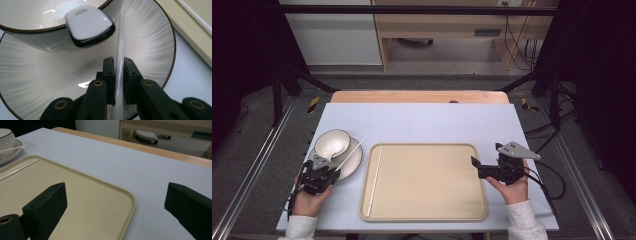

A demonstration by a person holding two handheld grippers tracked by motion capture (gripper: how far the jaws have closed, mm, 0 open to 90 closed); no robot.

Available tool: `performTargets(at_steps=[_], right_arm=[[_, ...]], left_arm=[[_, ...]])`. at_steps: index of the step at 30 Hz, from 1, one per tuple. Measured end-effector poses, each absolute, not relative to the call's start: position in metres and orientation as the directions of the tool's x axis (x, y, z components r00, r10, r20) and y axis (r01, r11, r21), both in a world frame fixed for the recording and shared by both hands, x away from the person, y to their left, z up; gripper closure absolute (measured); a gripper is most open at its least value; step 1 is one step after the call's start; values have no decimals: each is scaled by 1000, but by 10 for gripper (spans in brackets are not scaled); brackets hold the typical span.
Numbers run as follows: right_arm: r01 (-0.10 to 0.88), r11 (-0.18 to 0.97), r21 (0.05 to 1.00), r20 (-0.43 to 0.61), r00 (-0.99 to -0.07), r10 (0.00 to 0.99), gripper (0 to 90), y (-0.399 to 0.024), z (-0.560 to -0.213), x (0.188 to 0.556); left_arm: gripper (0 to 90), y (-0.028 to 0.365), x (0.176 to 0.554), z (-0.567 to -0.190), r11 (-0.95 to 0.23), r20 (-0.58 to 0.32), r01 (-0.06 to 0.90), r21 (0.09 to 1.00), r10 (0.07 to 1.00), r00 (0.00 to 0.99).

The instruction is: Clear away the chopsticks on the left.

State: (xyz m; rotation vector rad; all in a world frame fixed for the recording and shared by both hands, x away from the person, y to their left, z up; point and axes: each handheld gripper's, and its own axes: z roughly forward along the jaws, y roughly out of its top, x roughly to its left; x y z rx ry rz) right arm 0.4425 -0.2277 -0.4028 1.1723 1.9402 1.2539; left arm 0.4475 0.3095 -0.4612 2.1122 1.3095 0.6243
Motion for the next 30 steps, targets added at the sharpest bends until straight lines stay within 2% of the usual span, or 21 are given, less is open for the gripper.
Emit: performTargets(at_steps=[17, 30], right_arm=[[371, 178, 911, 16, -465, 885, 49, -230, -402, 441], [364, 178, 914, 13, -464, 886, 47, -232, -400, 441]], left_arm=[[837, 299, 437, -448, -371, 88, 605, 704, 891, 445], [837, 281, 426, -436, -332, 63, 581, 743, 899, 433]])
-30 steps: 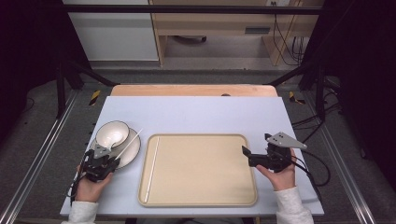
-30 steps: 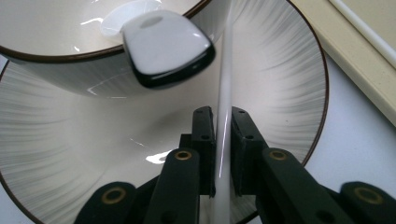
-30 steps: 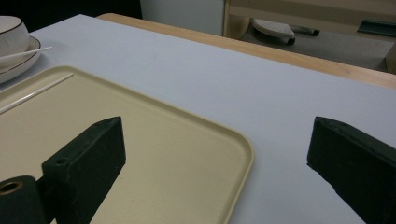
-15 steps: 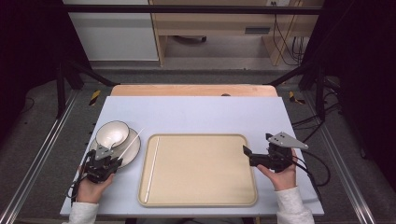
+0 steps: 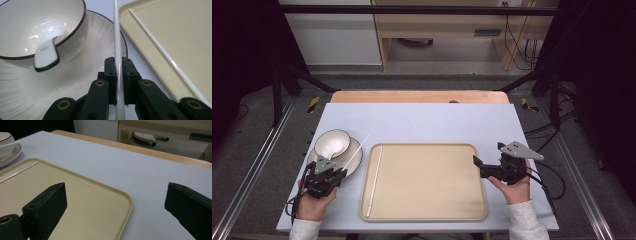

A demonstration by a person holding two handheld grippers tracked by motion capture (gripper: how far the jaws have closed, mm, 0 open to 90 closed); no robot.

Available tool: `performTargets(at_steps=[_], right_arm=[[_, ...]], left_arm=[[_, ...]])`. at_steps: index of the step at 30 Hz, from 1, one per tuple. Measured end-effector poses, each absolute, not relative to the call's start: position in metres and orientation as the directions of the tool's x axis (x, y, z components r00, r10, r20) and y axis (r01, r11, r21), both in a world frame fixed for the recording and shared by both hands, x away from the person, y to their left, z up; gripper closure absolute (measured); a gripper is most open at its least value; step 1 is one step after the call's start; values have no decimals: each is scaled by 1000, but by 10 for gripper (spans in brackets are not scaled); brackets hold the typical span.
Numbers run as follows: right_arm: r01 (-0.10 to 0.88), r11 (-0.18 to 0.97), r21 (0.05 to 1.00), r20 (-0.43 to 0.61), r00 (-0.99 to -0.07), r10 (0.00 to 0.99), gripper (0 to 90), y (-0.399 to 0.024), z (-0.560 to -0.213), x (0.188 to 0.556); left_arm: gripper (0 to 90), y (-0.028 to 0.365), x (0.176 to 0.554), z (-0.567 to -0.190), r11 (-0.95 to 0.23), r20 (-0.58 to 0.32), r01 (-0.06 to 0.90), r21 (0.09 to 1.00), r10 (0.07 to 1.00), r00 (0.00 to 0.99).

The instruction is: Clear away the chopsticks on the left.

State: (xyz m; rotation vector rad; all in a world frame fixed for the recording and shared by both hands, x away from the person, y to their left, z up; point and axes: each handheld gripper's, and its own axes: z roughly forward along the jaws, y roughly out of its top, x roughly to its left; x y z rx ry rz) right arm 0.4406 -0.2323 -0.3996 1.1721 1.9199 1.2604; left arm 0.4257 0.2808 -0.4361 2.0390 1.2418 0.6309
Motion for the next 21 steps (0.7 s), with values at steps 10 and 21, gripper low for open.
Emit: performTargets(at_steps=[10, 21], right_arm=[[361, 171, 917, 15, -460, 888, 43, -233, -398, 440], [355, 166, 920, 16, -455, 890, 44, -235, -397, 439]], left_arm=[[837, 263, 417, -432, -323, 64, 573, 753, 903, 425], [837, 233, 405, -433, -308, 60, 549, 777, 904, 422]])
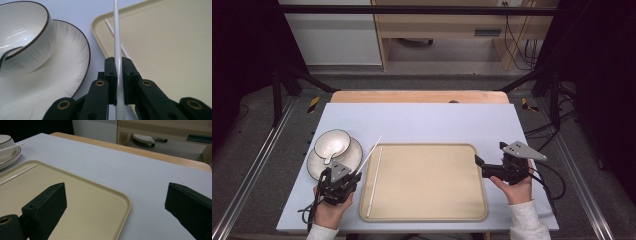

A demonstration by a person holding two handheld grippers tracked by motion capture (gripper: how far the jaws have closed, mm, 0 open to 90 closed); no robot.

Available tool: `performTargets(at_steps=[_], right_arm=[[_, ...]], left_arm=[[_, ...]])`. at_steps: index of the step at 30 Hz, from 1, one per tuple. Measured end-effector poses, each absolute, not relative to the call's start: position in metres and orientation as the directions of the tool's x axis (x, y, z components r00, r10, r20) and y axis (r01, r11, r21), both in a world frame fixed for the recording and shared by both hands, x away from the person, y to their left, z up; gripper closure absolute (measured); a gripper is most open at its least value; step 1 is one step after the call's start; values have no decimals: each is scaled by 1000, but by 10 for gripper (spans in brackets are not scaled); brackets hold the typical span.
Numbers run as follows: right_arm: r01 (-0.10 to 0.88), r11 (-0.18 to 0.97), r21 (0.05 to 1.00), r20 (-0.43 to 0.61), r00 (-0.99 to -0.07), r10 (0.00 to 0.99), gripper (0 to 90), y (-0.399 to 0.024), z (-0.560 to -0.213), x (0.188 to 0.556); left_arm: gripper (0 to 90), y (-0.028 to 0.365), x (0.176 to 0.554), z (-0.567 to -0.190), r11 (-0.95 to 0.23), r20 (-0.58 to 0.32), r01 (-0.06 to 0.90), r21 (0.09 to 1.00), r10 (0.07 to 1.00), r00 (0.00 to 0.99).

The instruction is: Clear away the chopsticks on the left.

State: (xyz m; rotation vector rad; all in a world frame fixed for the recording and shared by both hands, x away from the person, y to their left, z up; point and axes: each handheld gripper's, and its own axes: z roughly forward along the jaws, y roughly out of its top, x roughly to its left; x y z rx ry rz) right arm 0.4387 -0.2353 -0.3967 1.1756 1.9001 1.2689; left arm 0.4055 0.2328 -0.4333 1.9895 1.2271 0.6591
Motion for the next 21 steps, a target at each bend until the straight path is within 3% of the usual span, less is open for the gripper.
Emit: performTargets(at_steps=[21], right_arm=[[350, 156, 924, 20, -450, 893, 45, -238, -394, 437]], left_arm=[[838, 202, 394, -432, -216, 14, 545, 810, 937, 350]])
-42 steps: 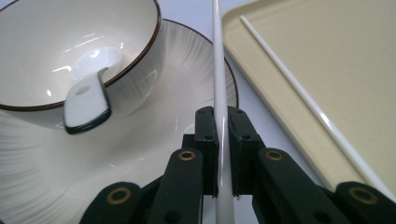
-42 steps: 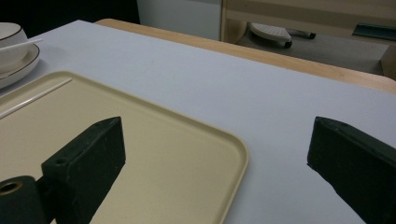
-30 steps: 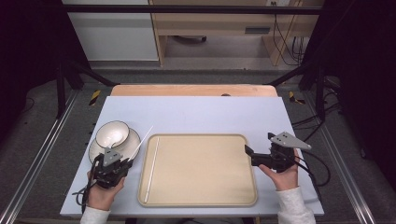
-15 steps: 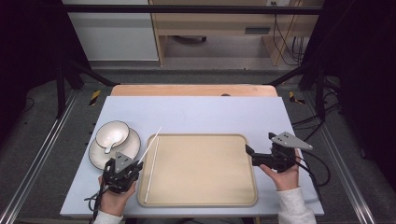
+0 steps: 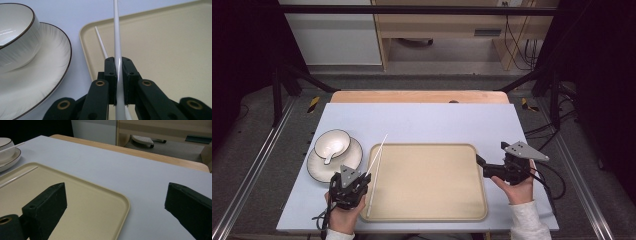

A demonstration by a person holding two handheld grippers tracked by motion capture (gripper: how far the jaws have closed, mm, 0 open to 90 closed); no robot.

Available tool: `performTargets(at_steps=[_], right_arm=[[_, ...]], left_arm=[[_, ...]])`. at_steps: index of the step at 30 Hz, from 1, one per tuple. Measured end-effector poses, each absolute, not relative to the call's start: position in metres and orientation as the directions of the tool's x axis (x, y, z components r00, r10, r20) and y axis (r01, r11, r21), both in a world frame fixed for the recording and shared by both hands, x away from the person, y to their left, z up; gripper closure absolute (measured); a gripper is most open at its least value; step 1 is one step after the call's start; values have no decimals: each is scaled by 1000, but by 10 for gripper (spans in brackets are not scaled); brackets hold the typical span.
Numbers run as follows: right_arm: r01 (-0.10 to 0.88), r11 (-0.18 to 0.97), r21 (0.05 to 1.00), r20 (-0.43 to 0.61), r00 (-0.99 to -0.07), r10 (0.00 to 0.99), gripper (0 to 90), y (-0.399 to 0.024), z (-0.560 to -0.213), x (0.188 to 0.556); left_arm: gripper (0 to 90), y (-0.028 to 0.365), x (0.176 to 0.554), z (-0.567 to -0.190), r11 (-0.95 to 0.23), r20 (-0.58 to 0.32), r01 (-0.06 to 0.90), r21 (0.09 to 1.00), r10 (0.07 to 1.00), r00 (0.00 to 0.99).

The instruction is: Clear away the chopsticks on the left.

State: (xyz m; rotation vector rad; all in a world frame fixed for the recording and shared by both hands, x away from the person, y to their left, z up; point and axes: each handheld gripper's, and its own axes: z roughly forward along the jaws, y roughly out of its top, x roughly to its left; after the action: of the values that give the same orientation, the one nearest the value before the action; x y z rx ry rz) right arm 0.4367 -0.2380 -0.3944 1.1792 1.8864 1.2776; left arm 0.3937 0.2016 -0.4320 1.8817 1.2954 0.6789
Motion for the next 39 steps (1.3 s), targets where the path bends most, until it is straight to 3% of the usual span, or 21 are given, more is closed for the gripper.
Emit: performTargets(at_steps=[14, 39], right_arm=[[344, 146, 928, 29, -454, 890, 46, -240, -392, 435], [356, 153, 922, 28, -456, 890, 47, -237, -395, 437]], left_arm=[[837, 177, 393, -440, -113, -71, 540, 834, 949, 308], [837, 156, 388, -479, -88, -68, 584, 807, 969, 239]])
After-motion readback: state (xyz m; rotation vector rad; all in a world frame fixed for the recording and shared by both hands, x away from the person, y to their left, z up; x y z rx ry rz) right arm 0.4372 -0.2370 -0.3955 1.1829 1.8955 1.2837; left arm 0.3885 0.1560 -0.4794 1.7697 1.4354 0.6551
